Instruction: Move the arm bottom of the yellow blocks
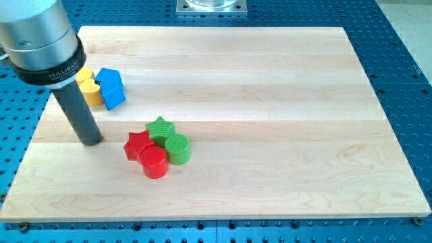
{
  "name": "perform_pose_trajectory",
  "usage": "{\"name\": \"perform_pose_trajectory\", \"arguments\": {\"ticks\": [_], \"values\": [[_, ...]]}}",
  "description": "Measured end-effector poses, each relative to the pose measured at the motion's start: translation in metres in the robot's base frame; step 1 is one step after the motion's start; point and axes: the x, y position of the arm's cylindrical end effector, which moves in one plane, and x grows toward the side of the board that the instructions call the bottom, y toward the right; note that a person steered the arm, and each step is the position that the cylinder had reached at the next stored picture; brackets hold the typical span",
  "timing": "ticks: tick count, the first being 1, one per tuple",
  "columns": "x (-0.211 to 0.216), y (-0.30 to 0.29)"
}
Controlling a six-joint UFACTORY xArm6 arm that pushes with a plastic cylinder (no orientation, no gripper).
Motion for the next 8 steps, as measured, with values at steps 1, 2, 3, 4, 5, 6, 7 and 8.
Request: {"name": "perform_pose_trajectory", "arguments": {"ticks": [1,2,3,4,5,6,7,8], "values": [[-0.006,0.002],[-0.008,0.002],[-0.018,0.003],[-0.023,0.003],[-0.023,0.003],[-0.024,0.003],[-0.022,0.003],[-0.014,0.002]]}}
